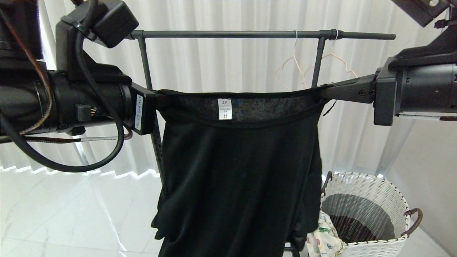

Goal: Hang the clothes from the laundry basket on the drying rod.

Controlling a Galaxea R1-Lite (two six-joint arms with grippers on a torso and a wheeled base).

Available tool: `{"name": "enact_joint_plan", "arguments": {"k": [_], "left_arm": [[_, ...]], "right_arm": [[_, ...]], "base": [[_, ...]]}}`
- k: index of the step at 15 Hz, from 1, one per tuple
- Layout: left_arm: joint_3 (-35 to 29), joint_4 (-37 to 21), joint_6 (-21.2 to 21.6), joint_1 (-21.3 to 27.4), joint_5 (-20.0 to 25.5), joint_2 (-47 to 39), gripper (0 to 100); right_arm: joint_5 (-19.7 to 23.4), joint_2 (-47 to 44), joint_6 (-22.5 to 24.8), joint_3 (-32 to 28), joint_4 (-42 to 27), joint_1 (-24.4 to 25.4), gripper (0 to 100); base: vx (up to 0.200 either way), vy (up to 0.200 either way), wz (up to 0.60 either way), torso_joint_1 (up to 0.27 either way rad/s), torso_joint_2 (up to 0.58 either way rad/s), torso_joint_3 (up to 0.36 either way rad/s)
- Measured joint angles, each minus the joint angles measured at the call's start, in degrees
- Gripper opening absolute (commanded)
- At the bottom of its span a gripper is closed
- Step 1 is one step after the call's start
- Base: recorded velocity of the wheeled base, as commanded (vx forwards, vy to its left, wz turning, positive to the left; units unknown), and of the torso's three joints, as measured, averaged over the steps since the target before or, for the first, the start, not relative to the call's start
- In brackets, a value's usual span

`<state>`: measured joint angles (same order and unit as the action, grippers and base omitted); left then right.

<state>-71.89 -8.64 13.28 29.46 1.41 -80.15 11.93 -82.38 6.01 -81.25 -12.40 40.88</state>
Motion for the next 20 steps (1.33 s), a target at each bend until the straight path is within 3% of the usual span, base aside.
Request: {"name": "enact_joint_plan", "arguments": {"k": [5, 10, 17, 20], "left_arm": [[0.11, 0.2, 0.05, 3.15, 0.9, -0.41, 0], [0.09, 4.68, 0.07, 5.34, 0.88, -2.18, 0], [-0.83, 16.91, 0.18, 5.84, 0.66, -7.63, 0], [-5.69, 20.71, 0.43, 6.97, 0.82, -11.8, 0]], "right_arm": [[-2.26, 1.49, -0.02, 1.93, -0.02, -0.15, 0], [-2.9, 4.44, -0.1, 4.29, 0.02, -3.15, 0], [-2.55, 7.39, -1.12, 4.92, -3.39, -7.25, 0], [1.5, 11.91, -5.28, 5.42, -8.56, -4.78, 0]], "base": [[0.0, 0.0, 0.0, 0.0, 0.0, 0.0], [0.0, 0.0, 0.0, 0.0, 0.0, 0.0], [0.0, 0.0, 0.0, 0.0, 0.0, 0.0], [0.0, 0.0, 0.0, 0.0, 0.0, 0.0]]}}
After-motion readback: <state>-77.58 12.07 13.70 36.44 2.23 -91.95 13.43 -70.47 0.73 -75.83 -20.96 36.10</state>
